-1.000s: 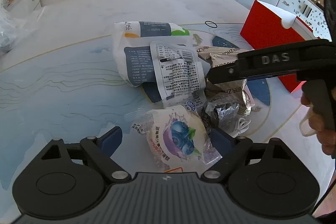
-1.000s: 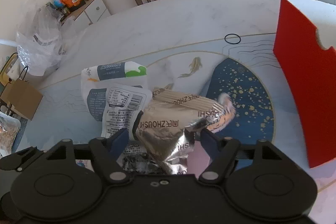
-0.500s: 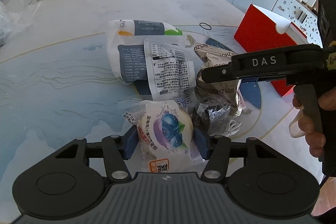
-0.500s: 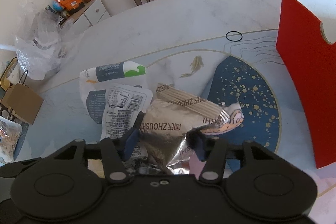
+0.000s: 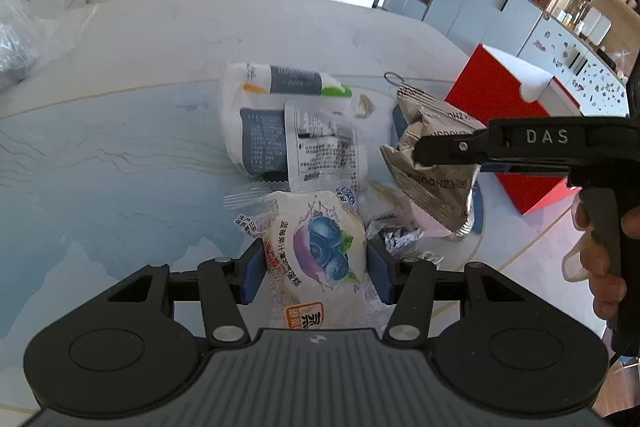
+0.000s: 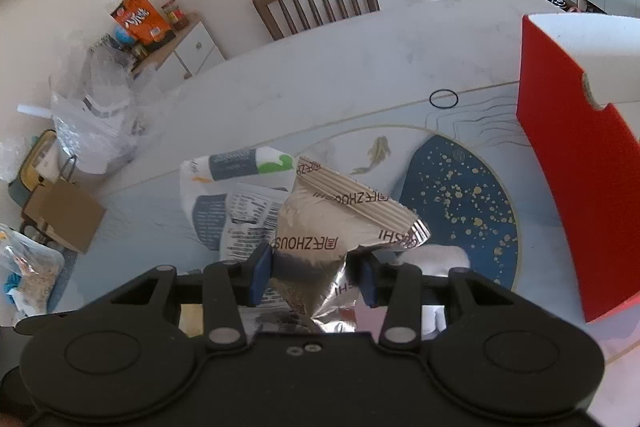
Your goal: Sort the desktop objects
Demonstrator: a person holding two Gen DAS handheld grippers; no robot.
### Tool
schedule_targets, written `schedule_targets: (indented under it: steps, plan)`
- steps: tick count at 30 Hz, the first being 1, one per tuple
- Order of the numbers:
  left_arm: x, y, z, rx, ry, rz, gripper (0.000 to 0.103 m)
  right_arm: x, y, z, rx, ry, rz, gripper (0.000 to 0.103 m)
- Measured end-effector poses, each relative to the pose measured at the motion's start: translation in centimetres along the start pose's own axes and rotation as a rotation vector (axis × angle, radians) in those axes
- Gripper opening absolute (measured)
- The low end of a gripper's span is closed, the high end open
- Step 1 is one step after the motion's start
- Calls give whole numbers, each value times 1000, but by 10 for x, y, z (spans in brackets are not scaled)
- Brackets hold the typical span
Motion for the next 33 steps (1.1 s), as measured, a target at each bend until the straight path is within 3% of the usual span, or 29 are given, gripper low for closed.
schedule_targets:
  steps: [16, 33]
  plan:
    - [13, -43, -35, -36, 38, -55, 53, -13, -64, -4, 38, 22, -51, 43]
    - [49, -48, -127, -85, 166, -103, 53, -23, -129, -60, 8, 52, -100, 43]
Point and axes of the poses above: each gripper's, at about its wrist camera, not at the fingertips, and y roughly the way its jaws point, z to its left, x to its top, the point moved 6 cm from there along y, roughly the way its jaws point, and after that the axes turned 14 degrees about z, right-handed, at the moved point
